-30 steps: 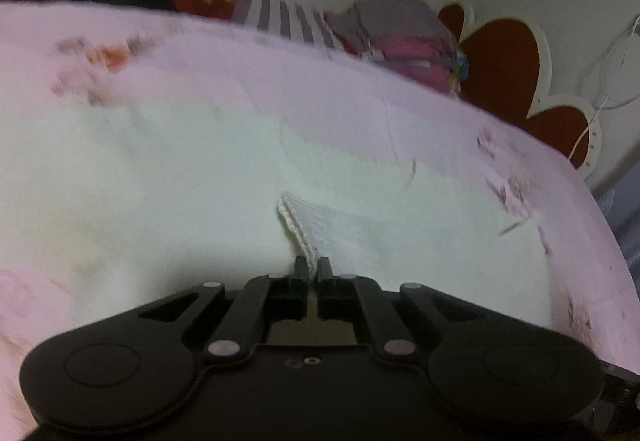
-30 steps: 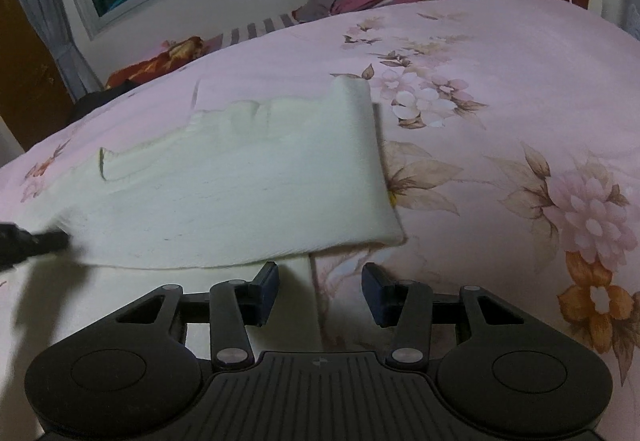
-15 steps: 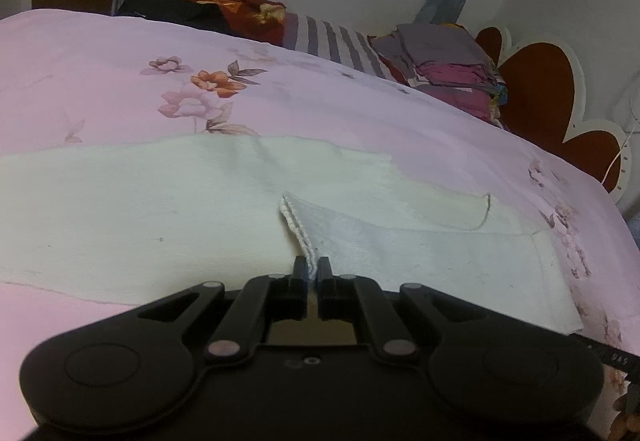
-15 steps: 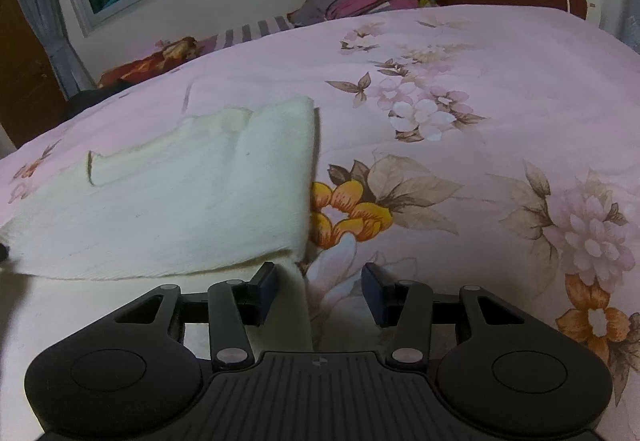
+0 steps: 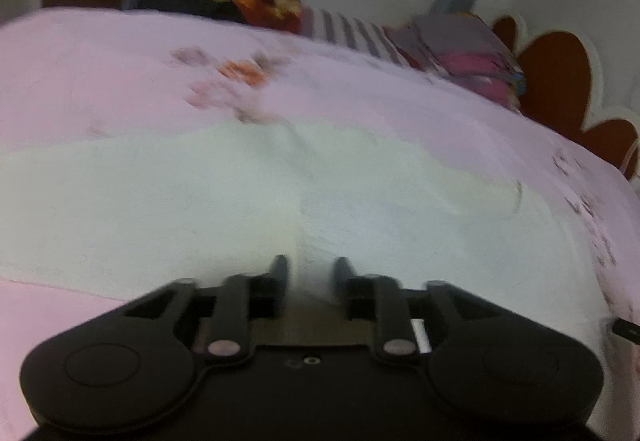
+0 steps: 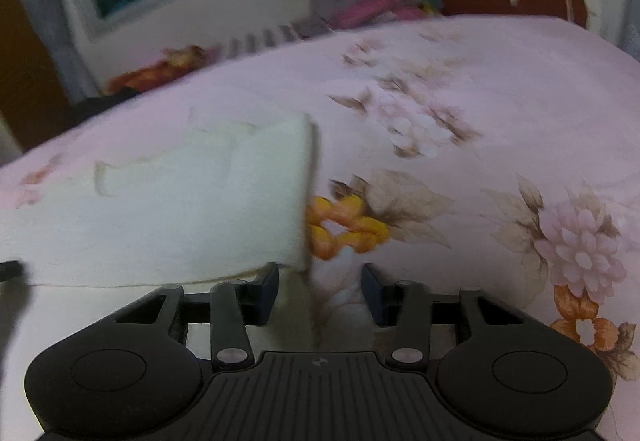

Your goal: Fold small clothes

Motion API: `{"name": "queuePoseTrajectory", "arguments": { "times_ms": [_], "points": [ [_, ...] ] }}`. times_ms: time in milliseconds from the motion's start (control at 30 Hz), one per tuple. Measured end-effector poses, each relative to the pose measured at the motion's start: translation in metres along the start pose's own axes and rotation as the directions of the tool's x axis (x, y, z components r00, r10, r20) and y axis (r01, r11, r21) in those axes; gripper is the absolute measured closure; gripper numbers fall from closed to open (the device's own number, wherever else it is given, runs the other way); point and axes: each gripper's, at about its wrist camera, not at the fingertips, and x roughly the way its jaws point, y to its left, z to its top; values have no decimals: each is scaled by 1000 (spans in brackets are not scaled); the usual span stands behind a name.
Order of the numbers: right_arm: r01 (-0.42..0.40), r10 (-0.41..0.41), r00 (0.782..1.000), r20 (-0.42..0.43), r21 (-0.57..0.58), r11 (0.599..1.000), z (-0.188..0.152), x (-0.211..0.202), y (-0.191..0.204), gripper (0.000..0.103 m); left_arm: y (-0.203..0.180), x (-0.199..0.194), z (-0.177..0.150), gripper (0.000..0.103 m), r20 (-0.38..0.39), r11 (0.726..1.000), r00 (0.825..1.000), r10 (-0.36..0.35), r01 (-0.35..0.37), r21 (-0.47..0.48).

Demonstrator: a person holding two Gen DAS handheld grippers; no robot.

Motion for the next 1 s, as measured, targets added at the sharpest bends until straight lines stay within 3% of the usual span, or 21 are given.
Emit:
{"name": "queuePoseTrajectory", "arguments": {
  "times_ms": [100,133,233,300,367,467,533,667,767,867,933,1000],
  "points": [
    [-35,36,999,23,-30,999,2,-11,7,101,-11,-22,-3,75,67,999,998,4,-7,48],
    [-43,44,999,31,-31,999,4,-11,9,101,-23,-25,-3,70,82,997,997,-10,4,81],
    [-59,60,998,16,-35,998,13,6,20,101,-70,-17,-8,33,90,979,995,-50,31,200],
    [-74,73,997,-12,-58,996,13,20,29,101,-87,-4,-13,40,61,972,995,-77,62,226],
    [-57,54,998,-40,-80,995,12,32,30,101,-86,9,-14,55,34,977,998,-54,46,208],
    [9,-10,999,-37,-19,1000,14,35,6,101,-53,22,-12,58,5,993,1000,-8,7,116],
    [18,-19,999,-39,-29,999,19,34,2,101,-44,18,-7,58,14,998,1000,-22,21,63],
    [-86,86,996,14,-53,995,38,37,23,101,-68,16,6,51,55,994,997,-45,39,105],
    [-152,150,988,-34,-111,982,48,66,54,101,-91,32,10,50,36,985,998,-50,43,169],
    [-206,190,977,-94,-203,957,48,91,78,101,-88,44,12,51,20,984,1000,-17,13,178],
    [-161,148,986,-73,-239,958,54,100,76,101,-74,47,15,51,16,986,1000,24,-27,167],
    [-75,70,997,-35,-160,984,74,110,49,101,-62,48,16,51,18,981,997,73,-75,178]
  ]
}}
